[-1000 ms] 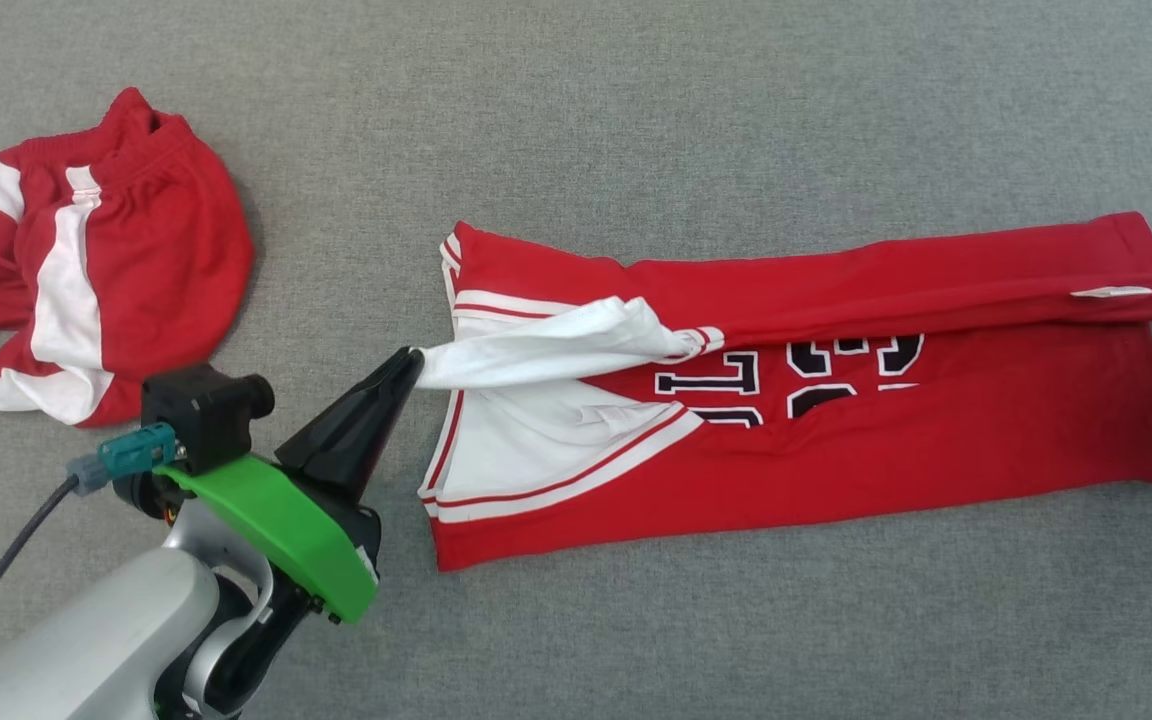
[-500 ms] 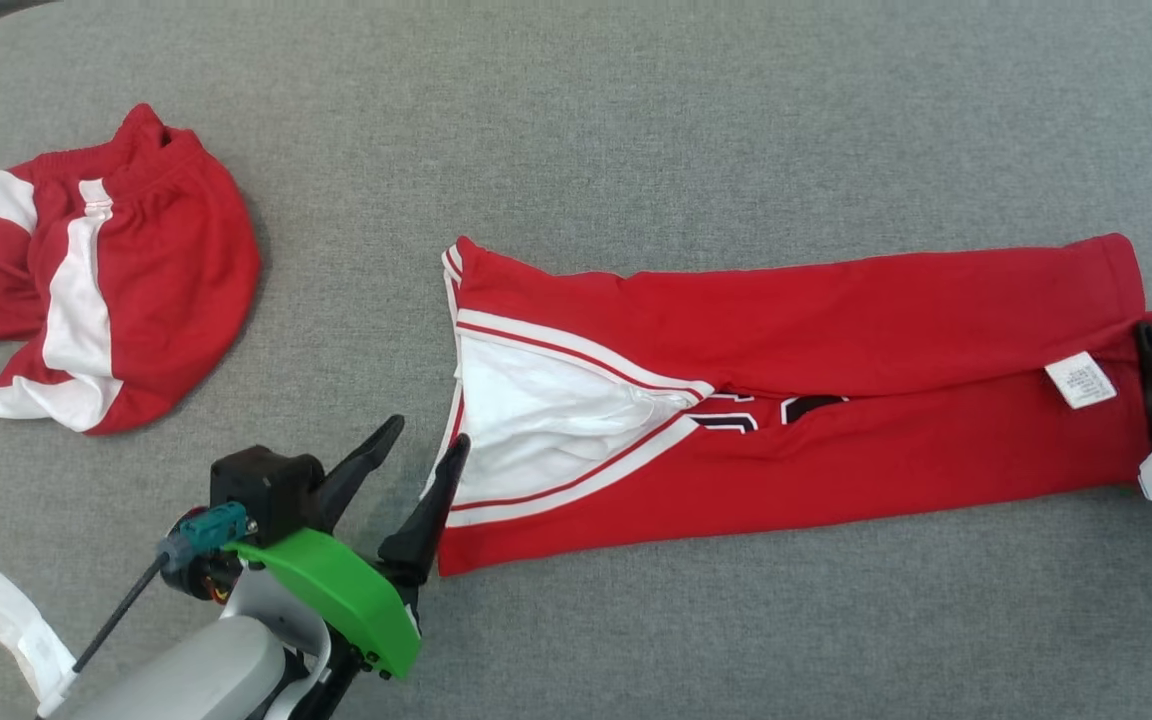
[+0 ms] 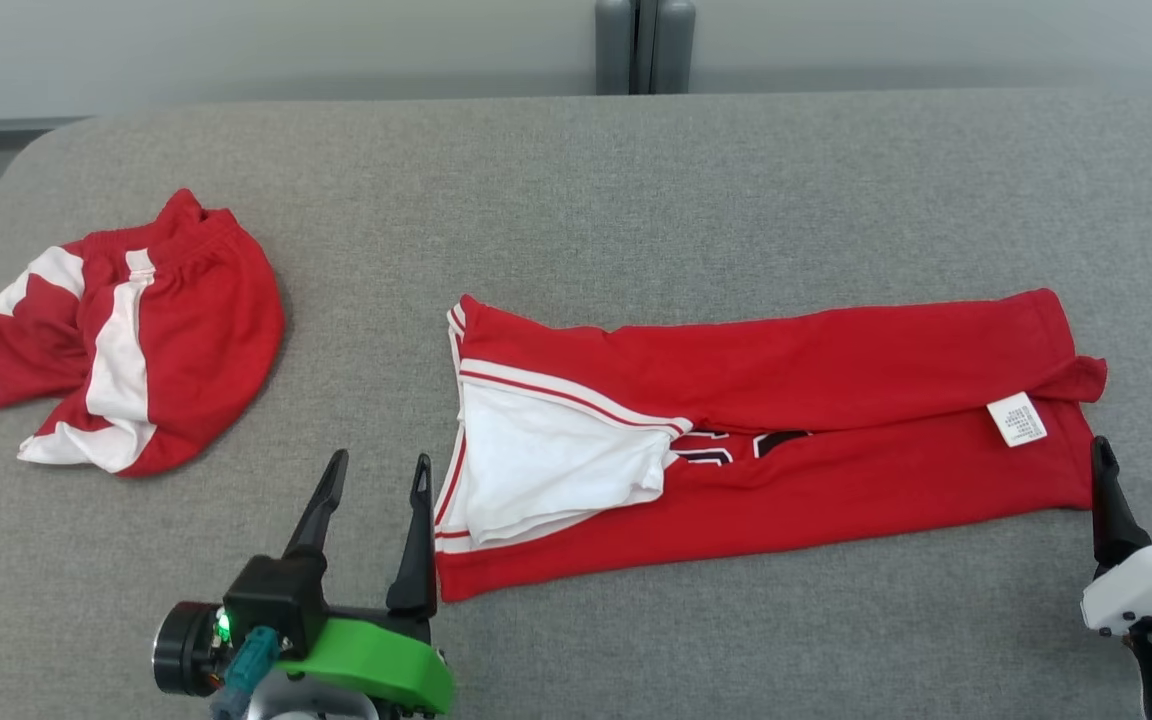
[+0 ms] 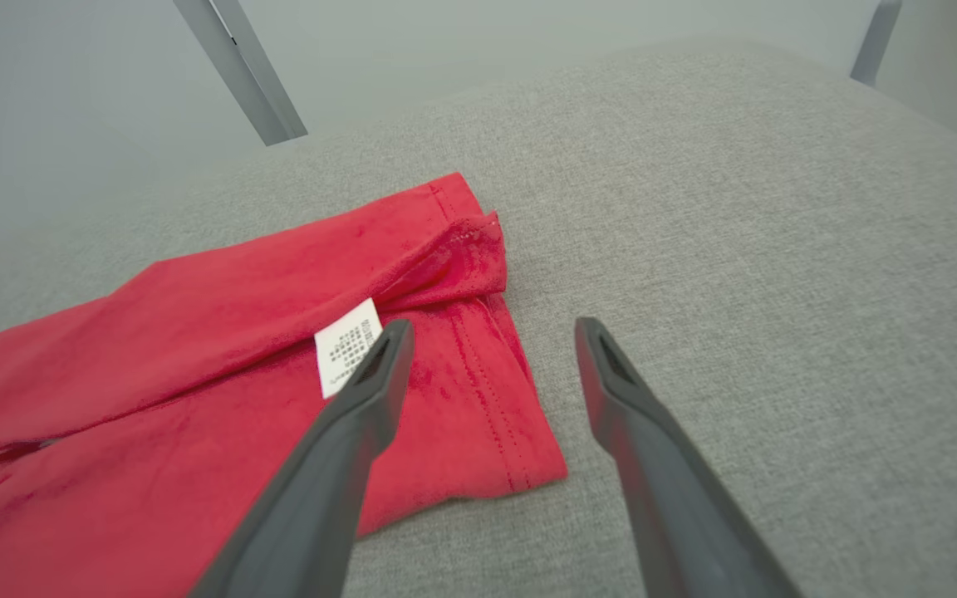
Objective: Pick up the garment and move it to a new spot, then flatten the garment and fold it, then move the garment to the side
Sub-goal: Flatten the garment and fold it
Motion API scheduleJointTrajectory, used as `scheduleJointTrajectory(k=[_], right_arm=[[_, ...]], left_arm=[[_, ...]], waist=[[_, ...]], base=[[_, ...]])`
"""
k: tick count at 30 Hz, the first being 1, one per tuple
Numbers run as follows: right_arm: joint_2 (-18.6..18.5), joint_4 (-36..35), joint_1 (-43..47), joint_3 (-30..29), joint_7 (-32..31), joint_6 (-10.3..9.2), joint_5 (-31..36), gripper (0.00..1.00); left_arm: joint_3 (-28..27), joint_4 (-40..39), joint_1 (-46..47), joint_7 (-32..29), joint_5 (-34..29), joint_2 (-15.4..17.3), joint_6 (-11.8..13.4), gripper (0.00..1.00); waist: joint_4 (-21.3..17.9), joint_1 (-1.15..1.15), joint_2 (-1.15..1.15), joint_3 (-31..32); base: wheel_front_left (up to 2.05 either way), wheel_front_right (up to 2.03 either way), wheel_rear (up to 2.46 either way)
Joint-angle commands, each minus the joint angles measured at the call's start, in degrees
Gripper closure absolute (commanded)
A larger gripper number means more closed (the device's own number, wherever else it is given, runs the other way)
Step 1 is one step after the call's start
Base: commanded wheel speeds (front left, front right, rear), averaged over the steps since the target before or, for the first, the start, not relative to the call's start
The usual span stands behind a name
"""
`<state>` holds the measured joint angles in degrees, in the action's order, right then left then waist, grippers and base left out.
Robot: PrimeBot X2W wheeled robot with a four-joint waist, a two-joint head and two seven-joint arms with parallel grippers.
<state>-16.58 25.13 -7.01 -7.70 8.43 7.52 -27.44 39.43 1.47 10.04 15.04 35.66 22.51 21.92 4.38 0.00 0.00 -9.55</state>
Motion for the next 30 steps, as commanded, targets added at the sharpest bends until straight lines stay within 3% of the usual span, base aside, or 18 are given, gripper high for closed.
scheduleJointTrajectory(k=[1, 6, 14, 23, 30], right_arm=[[0.3, 0.6, 1.3, -0.1, 0.9, -0.06, 0.0, 0.0], [1.4, 2.5, 3.4, -1.2, 2.5, -0.05, -0.6, 0.0], [2.2, 5.7, 3.5, -5.7, 1.9, -0.05, 0.5, 0.0], [0.6, 12.2, -3.0, -12.3, -3.2, -0.05, 5.9, 0.0], [-0.7, 17.8, -9.4, -13.2, -8.4, -0.05, 9.4, 0.0]], left_arm=[[-1.8, -0.6, -2.3, 0.2, -2.7, -1.5, 0.1, 0.0], [-7.8, -1.3, -9.3, 0.1, -10.6, -6.8, -2.7, 0.0], [-11.7, -0.4, -15.0, 0.1, -20.1, -11.7, -8.4, 0.0], [-14.1, 0.8, -16.9, 0.1, -24.9, -15.7, -13.2, 0.0], [-15.6, 1.3, -16.0, 0.1, -27.0, -17.4, -15.8, 0.0]], waist=[[-0.3, 0.0, 0.0, 2.9], [0.8, 0.0, 0.0, 5.5], [4.4, 0.0, 0.0, 7.2], [8.4, 0.0, 0.0, 7.0], [9.6, 0.0, 0.0, 4.4]], base=[[0.0, 0.0, 0.0], [0.0, 0.0, 0.0], [0.0, 0.0, 0.0], [0.0, 0.0, 0.0], [0.0, 0.0, 0.0]])
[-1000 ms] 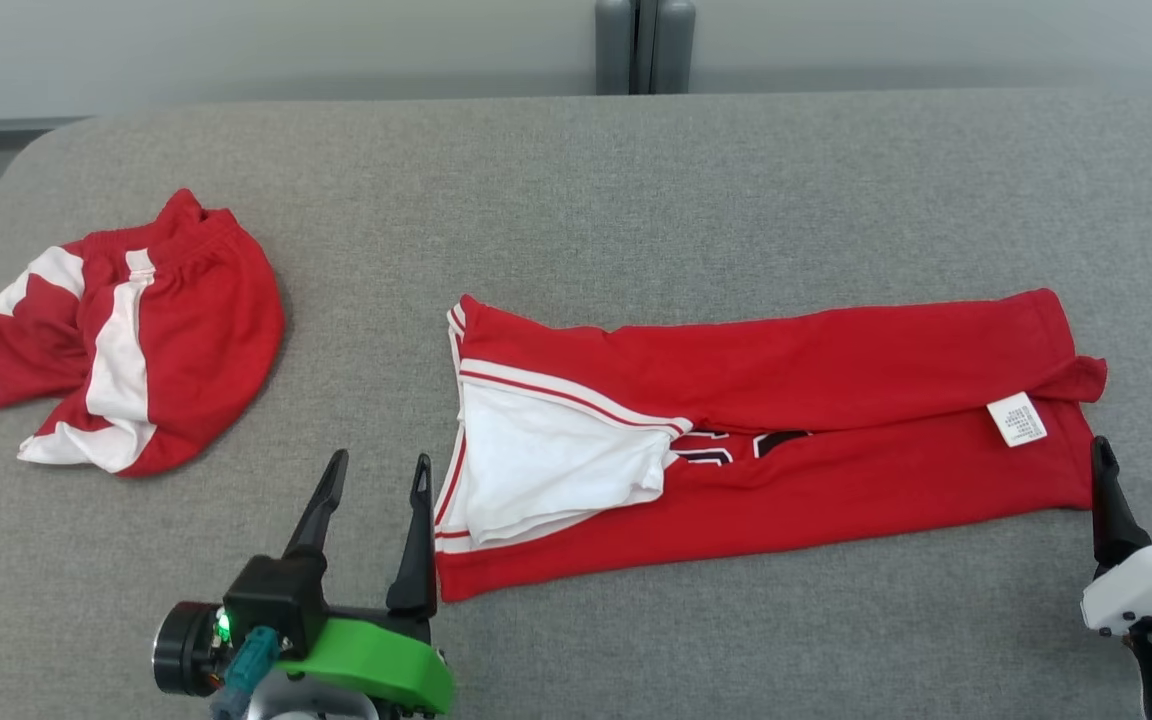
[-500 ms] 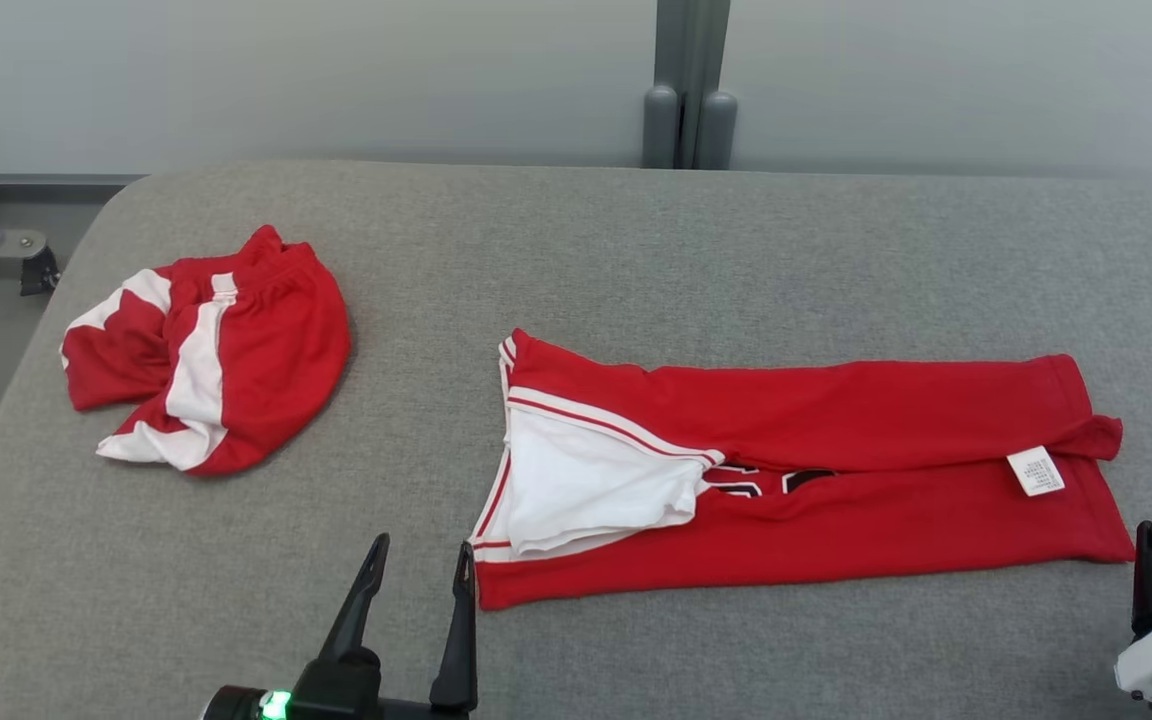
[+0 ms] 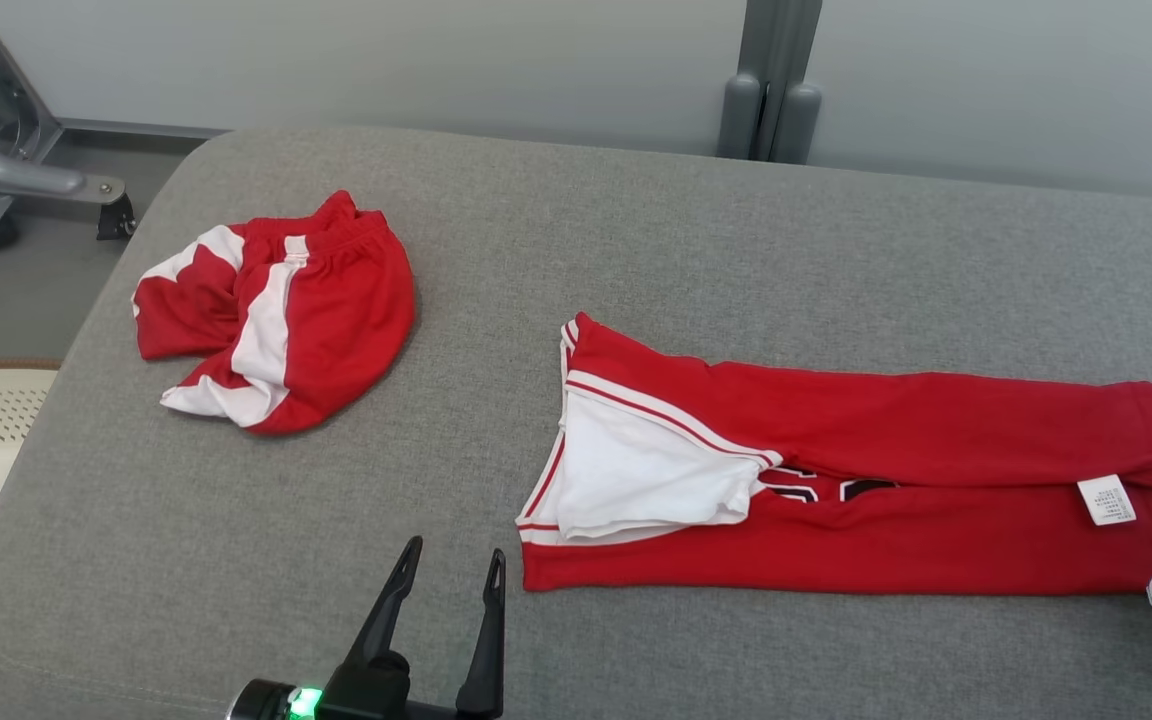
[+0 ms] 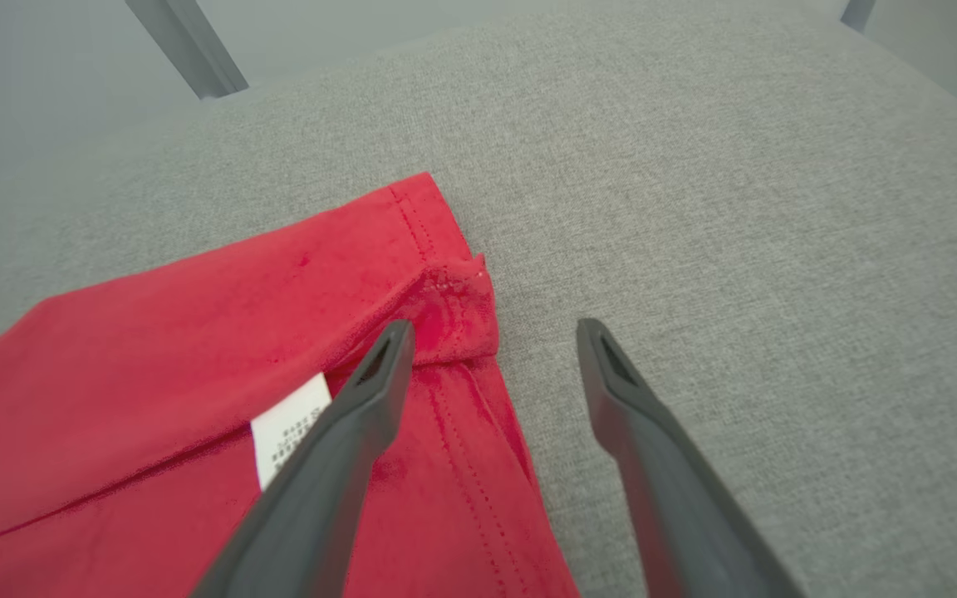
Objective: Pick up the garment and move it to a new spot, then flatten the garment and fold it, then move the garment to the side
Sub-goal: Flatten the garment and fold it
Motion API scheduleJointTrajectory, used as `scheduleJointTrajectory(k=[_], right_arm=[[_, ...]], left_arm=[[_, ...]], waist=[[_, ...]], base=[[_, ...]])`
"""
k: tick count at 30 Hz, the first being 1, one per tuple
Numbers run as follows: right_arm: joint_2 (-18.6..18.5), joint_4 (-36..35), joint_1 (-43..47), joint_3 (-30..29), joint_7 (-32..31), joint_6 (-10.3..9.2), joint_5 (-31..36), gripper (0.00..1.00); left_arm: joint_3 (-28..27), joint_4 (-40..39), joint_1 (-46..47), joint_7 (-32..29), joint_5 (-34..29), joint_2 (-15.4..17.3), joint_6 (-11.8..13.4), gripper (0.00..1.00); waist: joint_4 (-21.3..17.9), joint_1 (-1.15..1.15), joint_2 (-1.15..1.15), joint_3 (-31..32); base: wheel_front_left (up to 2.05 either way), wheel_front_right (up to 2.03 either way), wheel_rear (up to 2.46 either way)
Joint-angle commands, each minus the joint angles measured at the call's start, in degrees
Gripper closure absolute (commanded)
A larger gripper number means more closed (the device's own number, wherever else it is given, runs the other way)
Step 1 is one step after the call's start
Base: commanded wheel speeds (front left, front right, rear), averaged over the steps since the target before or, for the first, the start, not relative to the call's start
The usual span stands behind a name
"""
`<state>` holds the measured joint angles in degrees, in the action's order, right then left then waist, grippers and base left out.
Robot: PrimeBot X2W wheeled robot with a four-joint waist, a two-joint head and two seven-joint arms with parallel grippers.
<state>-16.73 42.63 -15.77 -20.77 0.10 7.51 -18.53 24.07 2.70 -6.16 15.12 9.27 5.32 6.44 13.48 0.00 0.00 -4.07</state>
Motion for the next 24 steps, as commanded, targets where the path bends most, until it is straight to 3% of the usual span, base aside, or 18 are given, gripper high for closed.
scheduleJointTrajectory(k=[1, 9, 10, 11, 12, 13, 15, 18, 24], right_arm=[[-0.8, 1.4, -1.5, -0.5, -0.5, -0.05, 0.9, 0.0], [-1.4, 8.6, -6.5, -0.3, -1.0, -0.05, 3.4, 0.0], [-1.5, 9.3, -6.9, -0.2, -0.7, -0.05, 3.6, 0.07], [-1.5, 10.3, -7.3, -0.1, -0.9, -0.05, 3.7, 0.38], [-1.3, 11.2, -7.6, 0.0, -1.1, -0.05, 3.6, 0.55], [-1.1, 12.3, -7.7, 0.0, -1.4, -0.05, 3.5, 0.65], [-0.6, 14.1, -7.7, 0.7, -2.3, -0.07, 3.1, 0.98], [0.0, 15.6, -7.5, 2.2, -3.0, -0.1, 2.6, 1.0], [-4.0, 15.9, -6.7, 4.8, 0.2, -0.22, 4.3, 1.0]], left_arm=[[-0.5, 0.0, 0.6, 0.0, -0.9, -0.4, -0.6, 0.0], [-1.9, 0.2, 1.9, 0.0, -1.8, -1.7, -2.4, 0.0], [-2.0, 0.2, 2.1, 0.0, -1.8, -1.8, -2.4, 0.0], [-2.2, 0.2, 2.2, 0.0, -1.9, -1.8, -2.6, 0.0], [-2.3, 0.2, 2.3, 0.0, -2.0, -1.9, -2.7, 0.0], [-2.4, 0.3, 2.4, 0.0, -2.2, -1.9, -2.9, 0.0], [-2.6, 0.3, 2.4, 0.0, -2.3, -2.1, -3.0, 0.0], [-2.9, 0.2, 2.3, 0.0, -2.3, -2.2, -3.2, 0.0], [-3.3, 0.0, 2.2, 0.0, -2.6, -2.3, -3.3, 0.0]], waist=[[0.7, 0.0, 0.0, -1.7], [1.0, 0.0, 0.0, -4.3], [1.0, 0.0, 0.0, -4.4], [1.0, 0.0, 0.0, -4.6], [1.0, 0.0, 0.0, -4.7], [0.9, 0.0, 0.0, -4.8], [0.8, 0.0, 0.0, -4.8], [0.6, 0.0, 0.0, -4.9], [-0.5, 0.0, 0.0, -4.9]], base=[[0.0, 0.0, 0.0], [0.0, 0.0, 0.0], [0.0, 0.0, 0.0], [0.0, 0.0, 0.0], [0.0, 0.0, 0.0], [0.0, 0.0, 0.0], [0.0, 0.0, 0.0], [0.0, 0.0, 0.0], [0.0, 0.0, 0.0]])
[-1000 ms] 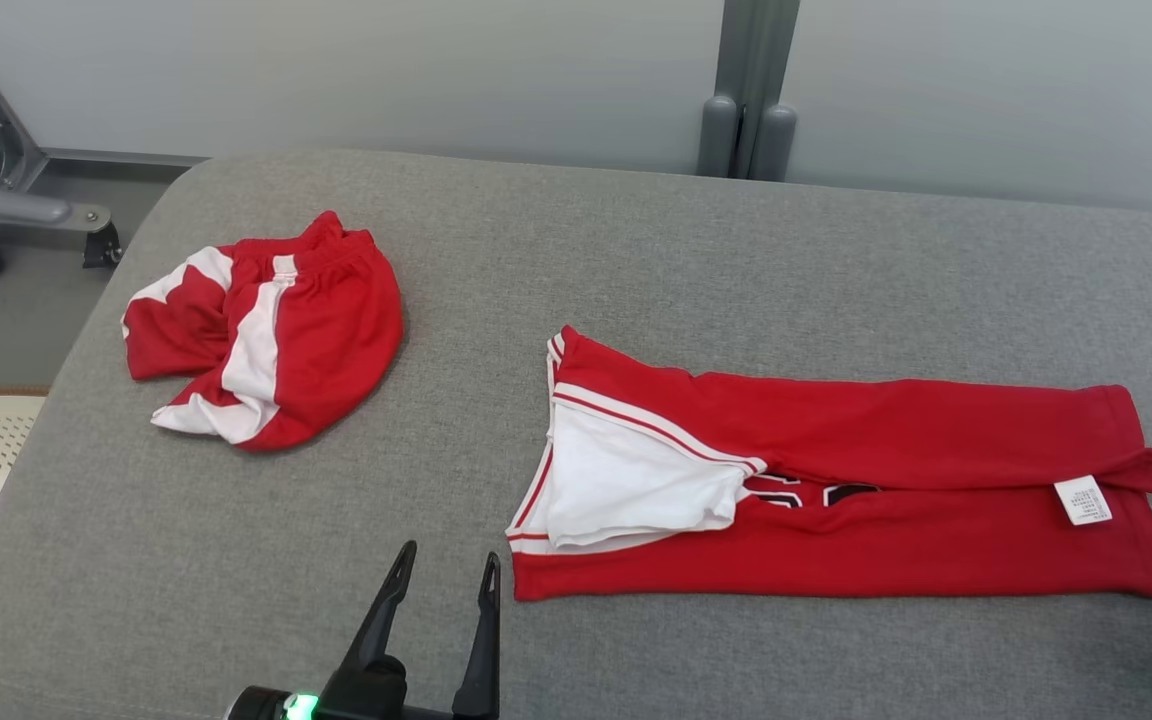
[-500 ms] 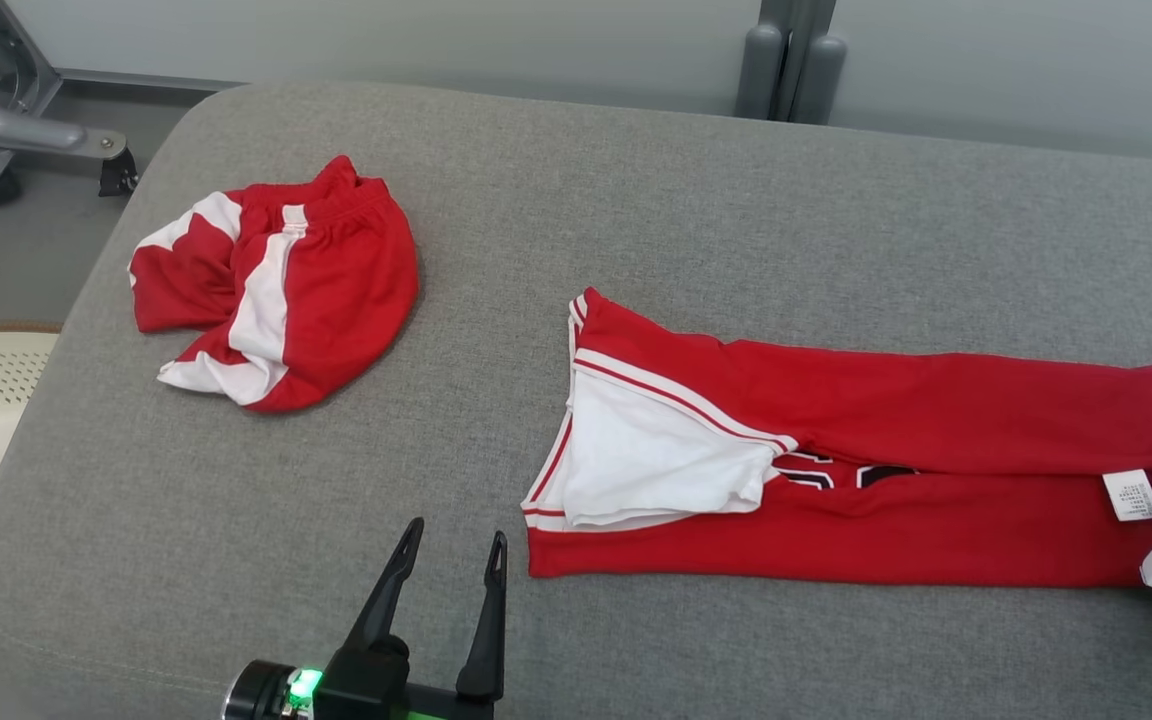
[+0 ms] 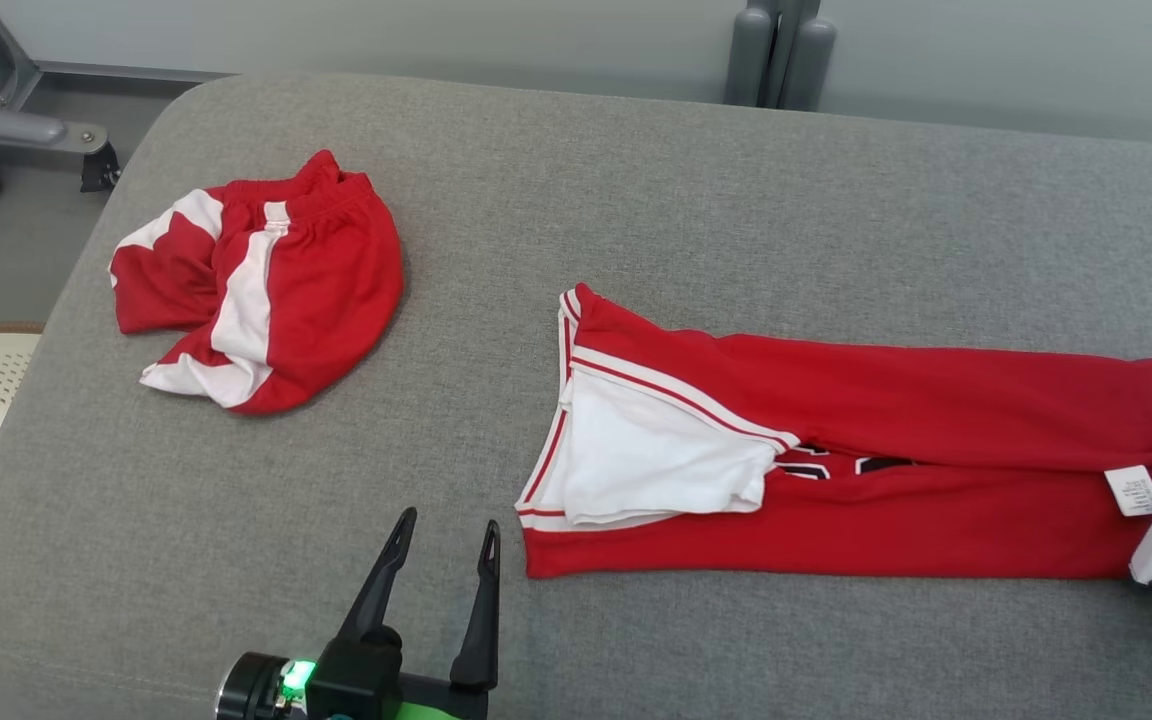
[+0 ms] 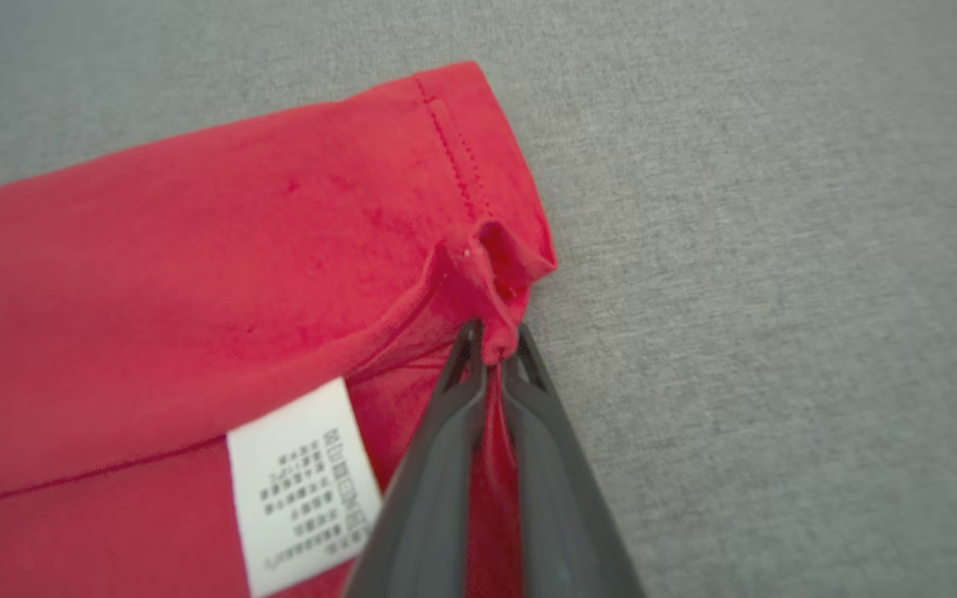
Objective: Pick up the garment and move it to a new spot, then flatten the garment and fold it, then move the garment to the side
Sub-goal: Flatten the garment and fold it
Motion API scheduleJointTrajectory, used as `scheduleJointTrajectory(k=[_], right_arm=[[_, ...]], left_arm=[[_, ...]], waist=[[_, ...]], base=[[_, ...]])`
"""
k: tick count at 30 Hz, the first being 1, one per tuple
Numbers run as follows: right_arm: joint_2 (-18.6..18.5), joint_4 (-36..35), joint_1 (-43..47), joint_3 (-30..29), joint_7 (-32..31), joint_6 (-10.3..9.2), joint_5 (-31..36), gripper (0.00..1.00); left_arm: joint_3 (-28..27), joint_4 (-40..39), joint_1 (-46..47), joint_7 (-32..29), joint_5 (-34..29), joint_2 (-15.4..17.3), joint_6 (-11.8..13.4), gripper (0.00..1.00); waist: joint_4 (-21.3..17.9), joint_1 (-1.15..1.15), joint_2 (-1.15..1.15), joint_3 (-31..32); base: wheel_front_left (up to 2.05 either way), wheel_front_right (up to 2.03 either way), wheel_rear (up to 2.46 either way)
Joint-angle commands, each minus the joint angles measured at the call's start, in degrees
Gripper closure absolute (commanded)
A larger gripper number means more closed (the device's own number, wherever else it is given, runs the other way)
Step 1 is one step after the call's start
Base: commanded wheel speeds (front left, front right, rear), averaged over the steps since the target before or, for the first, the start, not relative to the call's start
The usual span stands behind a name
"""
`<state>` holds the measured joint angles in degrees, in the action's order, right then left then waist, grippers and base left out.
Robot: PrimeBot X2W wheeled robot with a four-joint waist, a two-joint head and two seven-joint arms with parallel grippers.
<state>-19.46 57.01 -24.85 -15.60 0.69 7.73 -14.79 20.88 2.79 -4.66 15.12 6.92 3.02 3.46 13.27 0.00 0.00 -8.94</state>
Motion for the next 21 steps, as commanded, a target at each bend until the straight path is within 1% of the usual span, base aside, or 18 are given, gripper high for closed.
scheduleJointTrajectory(k=[1, 6, 8, 12, 13, 15, 21], right_arm=[[-2.3, 1.4, 2.3, 0.1, 0.3, -0.44, 1.4, 1.0], [-7.1, 0.5, 0.5, 0.6, 2.9, -0.34, 4.9, 1.0], [-9.6, -0.3, -0.2, 0.8, 3.4, -0.33, 7.7, 1.0], [-11.8, -3.3, -1.6, 0.1, 3.4, -0.3, 11.8, 1.0], [-11.9, -4.2, -1.8, -0.1, 3.4, -0.3, 12.3, 1.0], [-10.8, -6.4, -2.5, 0.1, 2.8, -0.3, 12.9, 1.0], [-6.3, -16.1, -1.4, 1.7, -0.3, -0.29, 13.4, 1.0]], left_arm=[[-0.2, -0.1, 0.7, 0.0, -0.3, 0.0, -0.3, 0.0], [-0.9, -0.3, 1.0, 0.0, -0.7, -0.1, -0.5, 0.0], [-1.3, -0.3, 0.9, 0.0, -0.9, -0.1, -0.5, 0.0], [-1.7, 0.0, 0.4, 0.0, -1.3, -0.1, -0.8, 0.0], [-1.8, 0.0, 0.4, 0.0, -1.4, -0.1, -0.9, 0.0], [-2.0, 0.2, 0.2, 0.0, -1.5, -0.1, -0.9, 0.0], [-1.8, 0.8, -0.5, 0.0, -1.5, -0.1, -1.0, 0.0]], waist=[[-0.6, 0.0, 0.0, 0.0], [-2.2, 0.0, 0.0, -0.5], [-3.1, 0.0, 0.0, -0.5], [-4.5, 0.0, 0.0, -0.1], [-4.7, 0.0, 0.0, 0.1], [-5.4, 0.0, 0.0, 0.6], [-6.6, 0.0, 0.0, 2.4]], base=[[0.0, 0.0, 0.0], [0.0, 0.0, 0.0], [0.0, 0.0, 0.0], [0.0, 0.0, 0.0], [0.0, 0.0, 0.0], [0.0, 0.0, 0.0], [0.0, 0.0, 0.0]])
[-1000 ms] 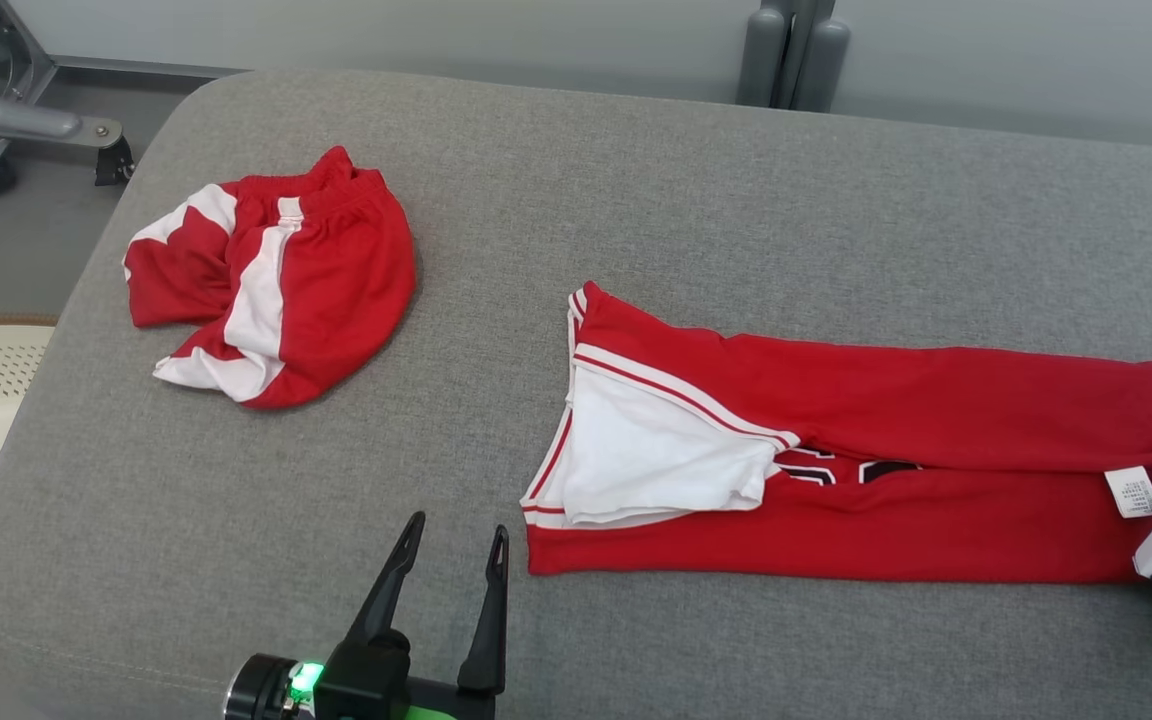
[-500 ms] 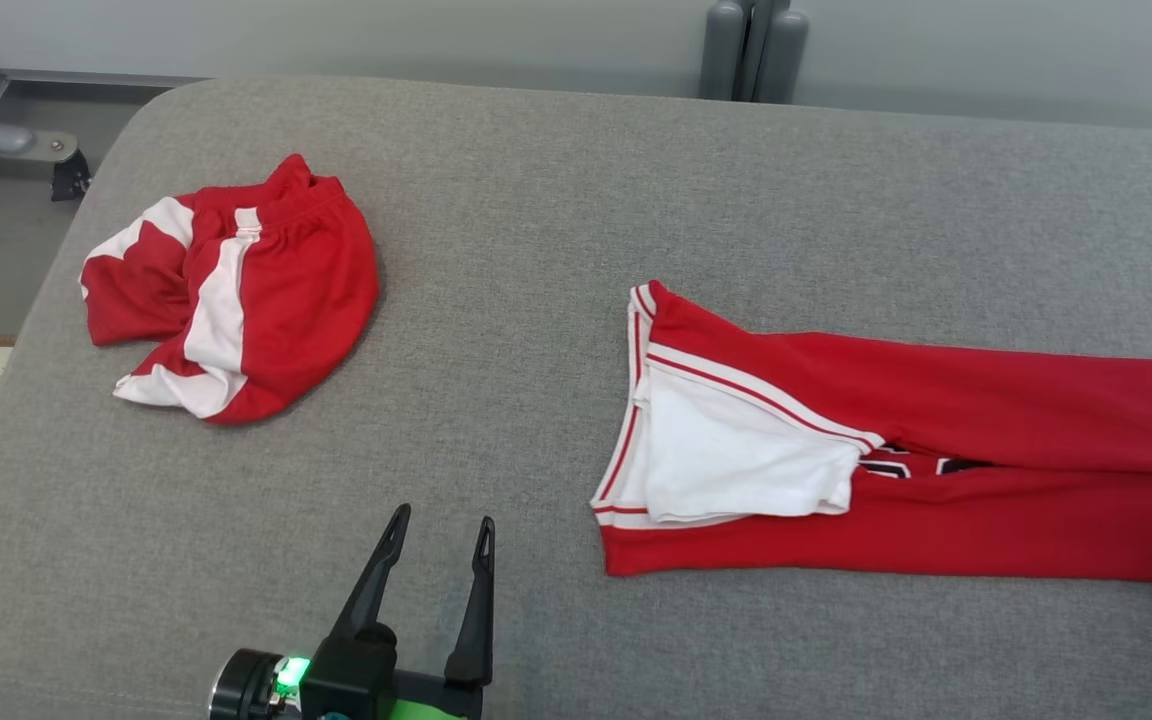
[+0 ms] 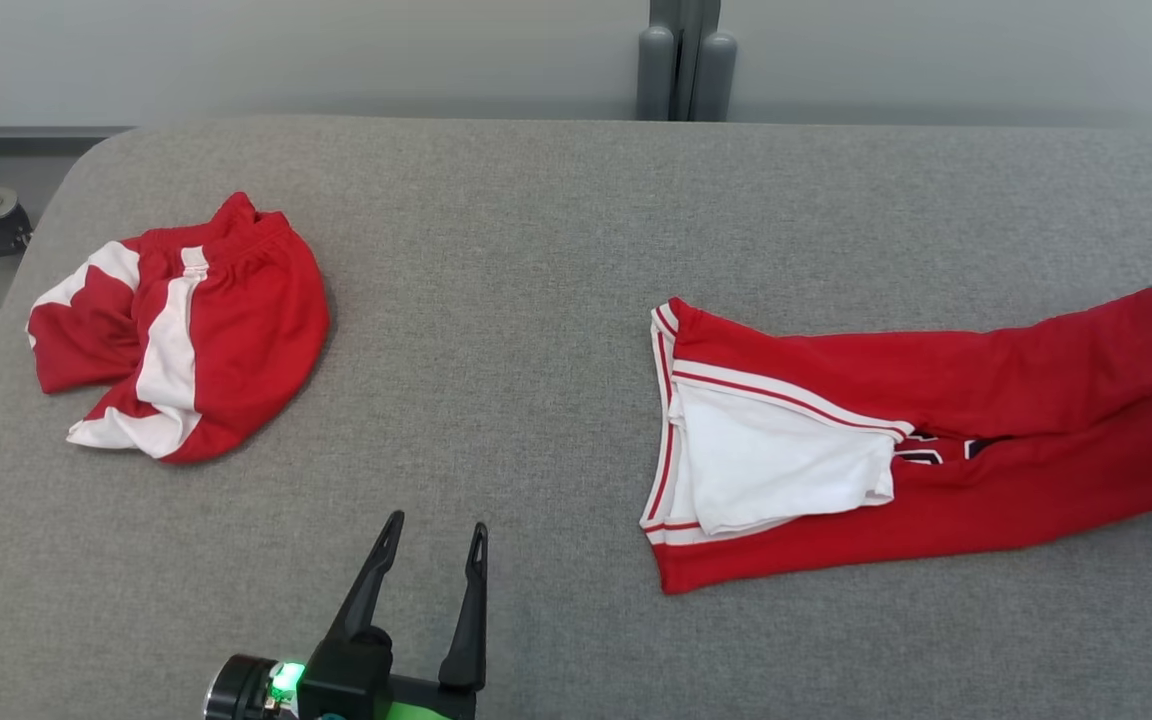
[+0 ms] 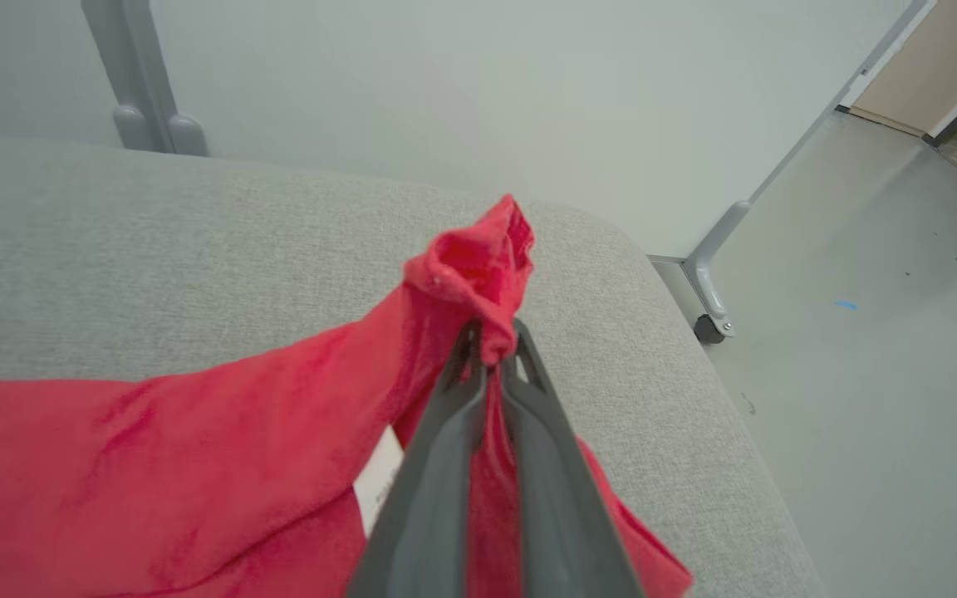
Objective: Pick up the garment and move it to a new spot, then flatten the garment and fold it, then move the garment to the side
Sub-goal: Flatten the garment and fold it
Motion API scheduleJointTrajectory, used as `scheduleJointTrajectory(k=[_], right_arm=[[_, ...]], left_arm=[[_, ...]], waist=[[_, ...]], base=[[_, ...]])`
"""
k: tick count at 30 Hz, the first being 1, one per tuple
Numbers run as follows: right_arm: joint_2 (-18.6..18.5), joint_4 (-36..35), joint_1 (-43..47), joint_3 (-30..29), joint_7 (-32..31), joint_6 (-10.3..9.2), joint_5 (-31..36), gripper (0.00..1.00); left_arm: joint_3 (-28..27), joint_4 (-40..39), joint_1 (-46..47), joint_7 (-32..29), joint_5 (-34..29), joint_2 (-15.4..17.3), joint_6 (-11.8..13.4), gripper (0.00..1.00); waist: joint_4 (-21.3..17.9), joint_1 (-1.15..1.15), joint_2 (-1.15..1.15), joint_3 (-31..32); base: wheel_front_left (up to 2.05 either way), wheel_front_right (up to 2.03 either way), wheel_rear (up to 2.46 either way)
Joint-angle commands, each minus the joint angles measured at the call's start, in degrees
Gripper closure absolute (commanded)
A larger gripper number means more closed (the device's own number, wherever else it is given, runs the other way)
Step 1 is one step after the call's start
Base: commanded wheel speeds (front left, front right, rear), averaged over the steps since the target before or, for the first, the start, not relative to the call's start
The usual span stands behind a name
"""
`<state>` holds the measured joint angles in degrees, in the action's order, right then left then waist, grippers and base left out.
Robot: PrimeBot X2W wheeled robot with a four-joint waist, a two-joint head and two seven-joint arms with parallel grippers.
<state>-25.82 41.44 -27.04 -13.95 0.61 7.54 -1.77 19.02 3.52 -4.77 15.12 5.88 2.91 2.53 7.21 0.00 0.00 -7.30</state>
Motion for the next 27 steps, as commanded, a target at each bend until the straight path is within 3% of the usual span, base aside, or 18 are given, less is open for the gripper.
scheduleJointTrajectory(k=[1, 15, 21, 27], right_arm=[[1.1, -2.8, 1.5, 0.2, -0.9, -0.1, 0.5, 1.0], [14.1, -33.5, 12.9, 6.3, -11.4, -0.08, -0.4, 1.0], [18.4, -37.6, 15.1, 11.4, -14.0, -0.08, -1.1, 1.0], [20.5, -34.2, 15.5, 15.6, -14.8, -0.08, -2.2, 1.0]], left_arm=[[0.2, 0.1, -0.5, 0.0, -0.3, 0.0, 0.0, 0.0], [1.8, 0.5, -0.5, 0.0, 1.4, 0.0, 0.9, 0.0], [2.6, 1.0, -0.2, 0.0, 1.9, 0.0, 1.0, 0.0], [3.7, 1.4, 0.3, 0.0, 2.4, 0.0, 1.3, 0.0]], waist=[[-0.5, 0.0, 0.0, 1.0], [4.2, 0.0, 0.0, 2.2], [6.3, 0.0, 0.0, 2.7], [8.0, 0.0, 0.0, 3.1]], base=[[0.0, 0.0, 0.0], [0.0, 0.0, 0.0], [0.0, 0.0, 0.0], [0.0, 0.0, 0.0]])
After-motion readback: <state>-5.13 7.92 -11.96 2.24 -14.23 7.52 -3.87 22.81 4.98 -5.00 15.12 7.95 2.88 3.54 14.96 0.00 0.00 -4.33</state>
